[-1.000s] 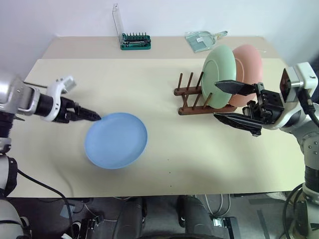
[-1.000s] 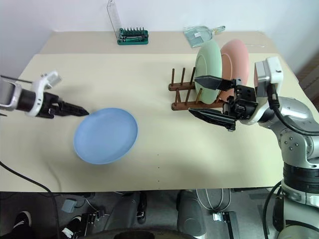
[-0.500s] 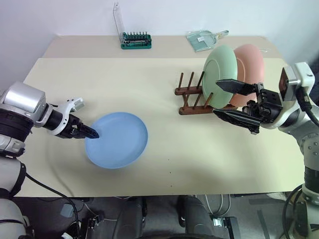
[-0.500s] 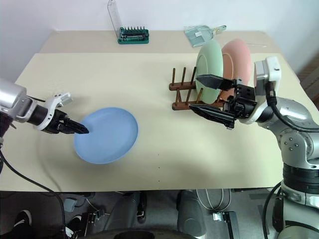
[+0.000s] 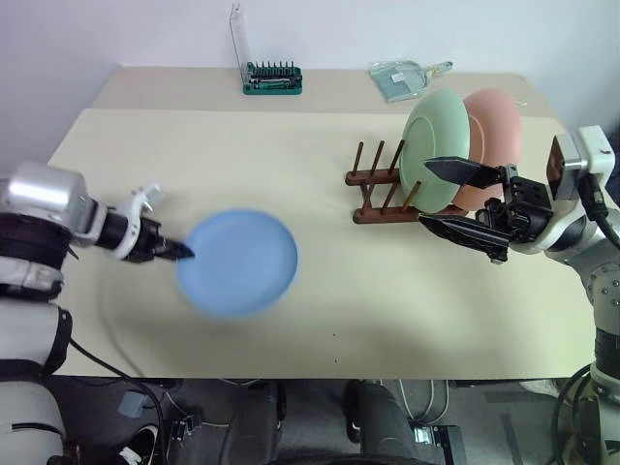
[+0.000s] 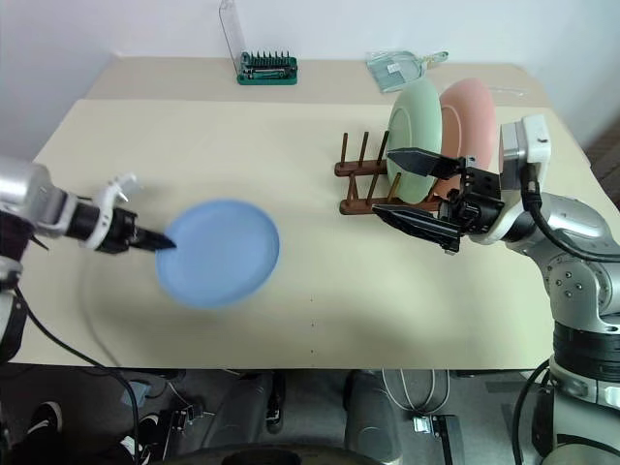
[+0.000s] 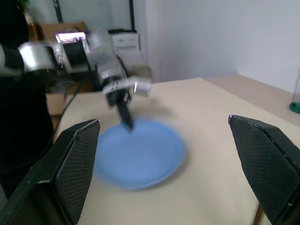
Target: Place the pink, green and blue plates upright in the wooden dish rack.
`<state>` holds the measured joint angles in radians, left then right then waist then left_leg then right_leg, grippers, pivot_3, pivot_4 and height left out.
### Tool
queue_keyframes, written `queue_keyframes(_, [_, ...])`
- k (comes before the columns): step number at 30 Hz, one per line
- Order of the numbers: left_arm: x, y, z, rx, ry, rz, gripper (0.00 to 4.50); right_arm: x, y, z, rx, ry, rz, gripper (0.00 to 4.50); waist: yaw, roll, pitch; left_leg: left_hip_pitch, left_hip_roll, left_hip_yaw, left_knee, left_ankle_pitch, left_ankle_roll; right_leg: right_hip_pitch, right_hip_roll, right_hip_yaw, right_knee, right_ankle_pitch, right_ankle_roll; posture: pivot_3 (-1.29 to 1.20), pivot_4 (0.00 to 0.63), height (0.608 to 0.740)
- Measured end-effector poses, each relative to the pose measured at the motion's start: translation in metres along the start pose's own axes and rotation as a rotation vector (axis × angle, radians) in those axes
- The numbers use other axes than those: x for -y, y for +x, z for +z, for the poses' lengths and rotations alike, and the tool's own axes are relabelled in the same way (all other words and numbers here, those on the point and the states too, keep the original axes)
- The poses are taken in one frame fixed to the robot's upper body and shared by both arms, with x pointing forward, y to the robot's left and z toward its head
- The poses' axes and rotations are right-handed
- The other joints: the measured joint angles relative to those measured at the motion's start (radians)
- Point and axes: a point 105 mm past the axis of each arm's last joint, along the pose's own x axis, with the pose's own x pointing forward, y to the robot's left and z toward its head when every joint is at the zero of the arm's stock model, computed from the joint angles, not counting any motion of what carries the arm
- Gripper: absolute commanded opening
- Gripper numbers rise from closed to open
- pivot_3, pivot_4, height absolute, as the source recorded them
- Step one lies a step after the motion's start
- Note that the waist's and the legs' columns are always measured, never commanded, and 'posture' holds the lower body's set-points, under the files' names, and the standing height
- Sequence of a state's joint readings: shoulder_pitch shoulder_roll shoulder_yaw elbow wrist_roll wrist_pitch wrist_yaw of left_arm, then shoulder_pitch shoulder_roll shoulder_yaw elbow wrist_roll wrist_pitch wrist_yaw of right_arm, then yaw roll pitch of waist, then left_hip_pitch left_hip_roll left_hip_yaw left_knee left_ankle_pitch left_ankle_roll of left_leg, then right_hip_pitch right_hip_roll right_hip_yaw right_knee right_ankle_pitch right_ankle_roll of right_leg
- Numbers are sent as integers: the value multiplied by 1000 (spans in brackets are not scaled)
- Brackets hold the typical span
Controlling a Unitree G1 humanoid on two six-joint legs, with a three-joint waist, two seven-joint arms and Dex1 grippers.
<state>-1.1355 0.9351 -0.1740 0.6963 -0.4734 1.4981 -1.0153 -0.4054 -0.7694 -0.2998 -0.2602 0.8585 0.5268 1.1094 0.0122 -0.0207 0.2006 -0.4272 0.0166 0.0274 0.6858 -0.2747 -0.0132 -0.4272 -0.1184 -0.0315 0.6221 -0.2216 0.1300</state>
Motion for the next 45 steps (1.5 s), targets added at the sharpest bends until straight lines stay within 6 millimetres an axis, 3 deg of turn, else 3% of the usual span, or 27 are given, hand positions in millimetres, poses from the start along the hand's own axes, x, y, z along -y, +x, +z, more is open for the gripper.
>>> queue_keyframes(2, [22, -24, 35, 189, 29, -77, 34, 4, 6, 2, -22, -73, -16, 4500, -2, 0, 0, 0, 0, 1, 0, 0, 0, 0, 0, 1, -1, 0, 0, 0, 150, 724])
queue_keyframes(4, [40, -35, 60, 350, 47, -159, 34, 9, 17, 10, -32, -154, -25, 4500, -7, 3, -2, 1, 0, 1, 0, 0, 0, 0, -1, 1, -1, 0, 0, 0, 150, 724])
queue_keyframes(6, [45, -27, 71, 446, 14, -213, 34, 11, 29, 20, -37, -244, -15, 4500, -8, 4, -2, 2, 0, 1, 0, 1, -1, 0, 0, 0, 1, 0, 0, 0, 150, 724])
queue_keyframes(8, [38, -11, 79, 541, -53, -200, 34, 12, 43, 22, -62, -392, -12, 4500, -8, 3, -2, 2, 0, 0, 0, 1, -2, 0, 0, 0, 5, 0, 0, 0, 150, 724])
queue_keyframes(10, [31, 8, 86, 653, -104, -142, 34, 15, 61, 21, -78, -588, -16, 4500, -9, 2, -2, 1, 0, 1, 1, 3, -6, -1, -1, 0, 6, 0, 0, 0, 150, 724])
queue_keyframes(12, [41, 26, 91, 761, -156, -129, 34, 15, 82, 22, -76, -814, -15, 4500, -5, 1, -1, 0, 0, 1, 2, 5, -9, -1, -1, 0, 6, 0, 0, 0, 150, 724])
queue_keyframes(16, [88, 48, 80, 911, -229, -211, 34, 9, 112, 20, -107, -1254, 22, 4500, 1, -3, -3, -2, -1, 1, 2, 5, -9, -2, -2, 0, 4, 0, 0, 0, 150, 724])
queue_keyframes(21, [124, 49, 64, 998, -320, -305, 34, 24, 122, -12, -237, -1436, -9, 4500, -4, -3, -3, 0, -1, 1, 1, 6, -11, -2, -2, 1, 2, 1, 0, 0, 150, 724])
queue_keyframes(26, [156, 29, 64, 1067, -210, -363, 34, 47, 129, 1, -276, -1560, -150, 4500, -6, -2, -2, 1, -1, 1, 1, 6, -11, -1, -1, 1, 2, 1, 0, 0, 150, 724])
queue_keyframes(34, [164, 49, 41, 981, -168, -348, 34, 62, 127, -12, -336, -1589, -202, 4500, -1, -2, -2, 1, -1, 1, 0, 6, -10, 1, -1, 0, -1, 1, -1, 0, 150, 724])
queue_keyframes(35, [166, 48, 41, 982, -158, -350, 0, 64, 127, -13, -345, -1583, -207, 3963, -2, -2, -2, 1, -1, 1, 0, 6, -10, 1, -1, 0, -1, 1, -1, 0, 150, 724])
queue_keyframes(36, [170, 47, 40, 987, -146, -357, 0, 65, 126, -14, -353, -1581, -213, 3756, -2, -2, -2, 1, -1, 1, 0, 6, -10, 1, -1, 0, -1, 1, -1, 0, 150, 724])
queue_keyframes(43, [178, 41, 42, 1006, -106, -369, 0, 72, 128, -10, -368, -1604, -243, 148, -3, -2, -2, 1, -1, 1, -1, 6, -10, 1, -1, 0, -2, 1, -1, 0, 150, 724])
queue_keyframes(45, [179, 39, 42, 1011, -51, -350, 0, 71, 130, -13, -364, -1599, -233, 53, -4, -2, -3, 2, -1, 1, -1, 6, -10, 1, -1, 1, -2, 1, -1, 0, 150, 724])
